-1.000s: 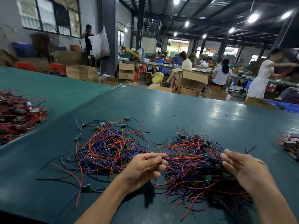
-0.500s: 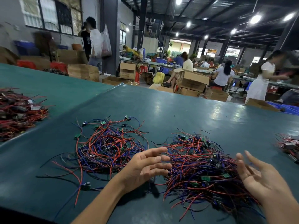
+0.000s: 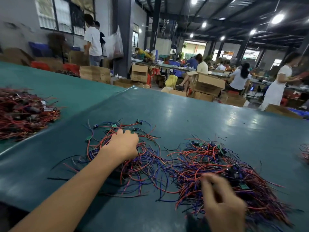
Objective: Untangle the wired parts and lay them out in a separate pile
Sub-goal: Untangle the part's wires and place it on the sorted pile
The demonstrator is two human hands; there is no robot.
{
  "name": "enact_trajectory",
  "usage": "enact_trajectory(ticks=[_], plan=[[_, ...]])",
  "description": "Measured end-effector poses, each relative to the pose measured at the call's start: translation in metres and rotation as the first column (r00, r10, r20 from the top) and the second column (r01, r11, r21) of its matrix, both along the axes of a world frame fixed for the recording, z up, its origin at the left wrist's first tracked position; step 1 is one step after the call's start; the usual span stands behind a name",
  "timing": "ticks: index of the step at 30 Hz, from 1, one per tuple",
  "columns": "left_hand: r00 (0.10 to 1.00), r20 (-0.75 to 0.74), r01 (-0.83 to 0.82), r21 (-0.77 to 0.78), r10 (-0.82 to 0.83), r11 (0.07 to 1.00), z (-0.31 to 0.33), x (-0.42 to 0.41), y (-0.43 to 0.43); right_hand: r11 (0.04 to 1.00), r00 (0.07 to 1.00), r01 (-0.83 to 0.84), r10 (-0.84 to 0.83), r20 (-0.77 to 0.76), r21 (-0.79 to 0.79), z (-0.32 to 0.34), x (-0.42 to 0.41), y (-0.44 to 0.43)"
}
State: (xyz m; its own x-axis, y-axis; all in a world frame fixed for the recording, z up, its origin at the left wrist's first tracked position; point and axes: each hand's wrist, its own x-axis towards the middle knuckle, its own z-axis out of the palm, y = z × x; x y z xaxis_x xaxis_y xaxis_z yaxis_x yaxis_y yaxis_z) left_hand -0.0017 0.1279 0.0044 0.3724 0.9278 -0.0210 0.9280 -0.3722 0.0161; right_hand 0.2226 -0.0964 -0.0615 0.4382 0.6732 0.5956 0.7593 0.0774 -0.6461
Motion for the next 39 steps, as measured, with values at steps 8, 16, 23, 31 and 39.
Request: enact_trajectory(ticks=[8,16,23,31,39], plan=[[0.981,0.186,-0.060,0.046,0.050,0.997,-0.021,-0.010,-0.006,0.927,0.921,-0.199,0.288,0.261,-0.317,-0.028,-0.025,0.026],[0.886,0.460,-0.079,0.022,0.060,0.997,-0.001,-0.008,-0.015,0.955,0.950,-0.160,0.218,0.224,-0.251,-0.031,-0.023,0.025],[0.689,0.705,0.023,0.209,-0.167,0.978,0.019,-0.006,-0.025,0.967,0.938,-0.147,0.203,0.281,-0.209,-0.033,-0.022,0.025],[0.311,0.916,0.150,0.218,-0.256,0.964,0.039,-0.002,-0.029,0.980,0.957,-0.166,0.187,0.221,-0.110,-0.036,-0.022,0.024],[0.025,0.967,0.261,0.237,-0.252,0.936,0.059,0.005,-0.031,0.966,0.952,-0.223,0.245,-0.184,0.128,-0.012,-0.046,0.049]])
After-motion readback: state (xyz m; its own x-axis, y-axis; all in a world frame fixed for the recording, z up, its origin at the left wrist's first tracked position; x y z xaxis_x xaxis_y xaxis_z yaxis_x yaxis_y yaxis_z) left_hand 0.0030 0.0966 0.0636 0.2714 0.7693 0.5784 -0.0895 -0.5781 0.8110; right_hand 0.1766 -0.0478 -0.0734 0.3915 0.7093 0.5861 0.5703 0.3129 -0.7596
